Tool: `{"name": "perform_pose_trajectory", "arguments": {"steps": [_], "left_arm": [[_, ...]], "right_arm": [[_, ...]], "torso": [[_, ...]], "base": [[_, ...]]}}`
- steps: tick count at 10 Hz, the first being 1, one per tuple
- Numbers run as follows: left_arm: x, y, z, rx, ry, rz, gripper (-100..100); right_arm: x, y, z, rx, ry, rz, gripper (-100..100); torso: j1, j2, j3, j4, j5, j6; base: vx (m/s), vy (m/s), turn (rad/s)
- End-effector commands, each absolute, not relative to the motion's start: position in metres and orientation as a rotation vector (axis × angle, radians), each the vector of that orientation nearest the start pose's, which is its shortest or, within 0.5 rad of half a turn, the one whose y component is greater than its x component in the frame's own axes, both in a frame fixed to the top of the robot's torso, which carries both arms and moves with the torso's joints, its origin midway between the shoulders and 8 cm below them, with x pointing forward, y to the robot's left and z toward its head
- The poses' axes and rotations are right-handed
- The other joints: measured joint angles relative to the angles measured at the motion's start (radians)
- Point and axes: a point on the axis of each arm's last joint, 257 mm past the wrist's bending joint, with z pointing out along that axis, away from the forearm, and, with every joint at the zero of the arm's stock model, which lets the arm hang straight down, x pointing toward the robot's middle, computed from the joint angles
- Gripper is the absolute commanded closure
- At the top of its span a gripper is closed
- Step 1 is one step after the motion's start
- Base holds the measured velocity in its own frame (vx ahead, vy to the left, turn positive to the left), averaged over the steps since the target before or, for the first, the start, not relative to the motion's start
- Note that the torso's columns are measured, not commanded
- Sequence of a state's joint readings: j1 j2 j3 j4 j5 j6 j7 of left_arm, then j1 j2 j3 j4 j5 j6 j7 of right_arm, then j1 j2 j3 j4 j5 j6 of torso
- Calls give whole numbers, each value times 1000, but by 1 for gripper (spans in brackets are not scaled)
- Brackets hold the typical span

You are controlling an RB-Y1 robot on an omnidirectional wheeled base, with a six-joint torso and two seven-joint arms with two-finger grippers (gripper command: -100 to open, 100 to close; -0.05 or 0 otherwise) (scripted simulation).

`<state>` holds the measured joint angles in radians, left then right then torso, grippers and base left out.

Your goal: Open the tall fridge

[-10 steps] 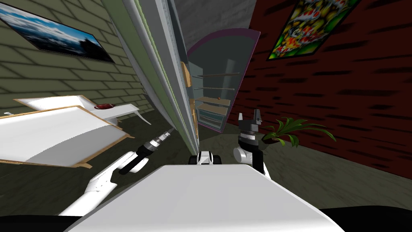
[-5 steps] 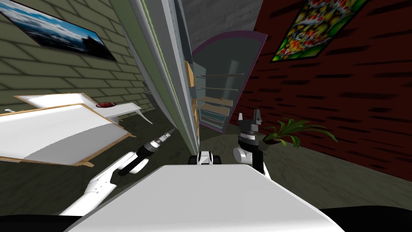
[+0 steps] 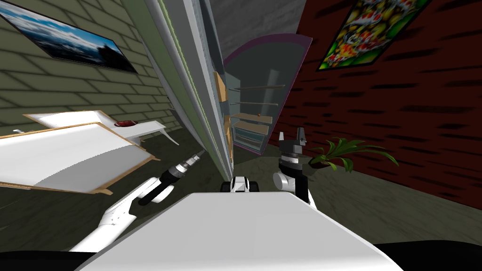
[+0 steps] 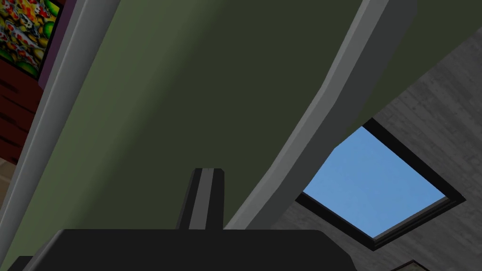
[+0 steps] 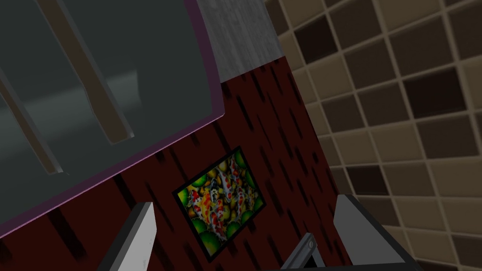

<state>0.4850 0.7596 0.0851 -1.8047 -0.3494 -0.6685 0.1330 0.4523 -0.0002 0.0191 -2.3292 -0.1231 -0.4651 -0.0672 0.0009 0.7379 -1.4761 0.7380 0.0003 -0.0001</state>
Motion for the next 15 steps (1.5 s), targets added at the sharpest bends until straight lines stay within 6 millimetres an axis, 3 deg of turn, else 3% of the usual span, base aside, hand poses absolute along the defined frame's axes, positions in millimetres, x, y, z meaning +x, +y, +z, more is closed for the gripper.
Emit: {"name": "perform_pose_trajectory", "arguments": {"steps": [1, 6, 7, 11, 13, 14, 15], "left_arm": [[370, 308, -162, -56, 1559, -944, 100], [361, 294, -162, -18, 1564, -984, 100], [361, 295, -146, -10, 1563, -995, -100], [360, 292, -114, 11, 1566, -1025, -100], [359, 292, -114, 13, 1566, -1025, -100], [359, 292, -113, 12, 1566, -1027, 0], [359, 292, -113, 12, 1566, -1027, 0]], "right_arm": [[341, -280, 54, 711, 479, 1496, 0], [341, -281, 54, 711, 479, 1496, 0], [341, -280, 54, 711, 479, 1496, 0], [341, -280, 54, 711, 479, 1496, 0], [341, -280, 54, 711, 479, 1496, 0], [341, -280, 54, 711, 479, 1496, 0], [341, -280, 54, 711, 479, 1496, 0]], "torso": [[4, 0, 0, 0, 1, 0], [-4, -1, 0, 0, -1, 0], [-9, -1, 0, 0, -2, 0], [0, 0, 0, 0, 0, 0], [0, 0, 0, 0, 0, 0], [0, 1, 0, 0, 0, 0], [0, 1, 0, 0, 0, 0]], "base": [[-9, 148, -9], [-8, 173, -5], [21, 4, 112], [18, -22, 90], [10, -13, 51], [0, 0, 0], [0, 0, 0]]}}
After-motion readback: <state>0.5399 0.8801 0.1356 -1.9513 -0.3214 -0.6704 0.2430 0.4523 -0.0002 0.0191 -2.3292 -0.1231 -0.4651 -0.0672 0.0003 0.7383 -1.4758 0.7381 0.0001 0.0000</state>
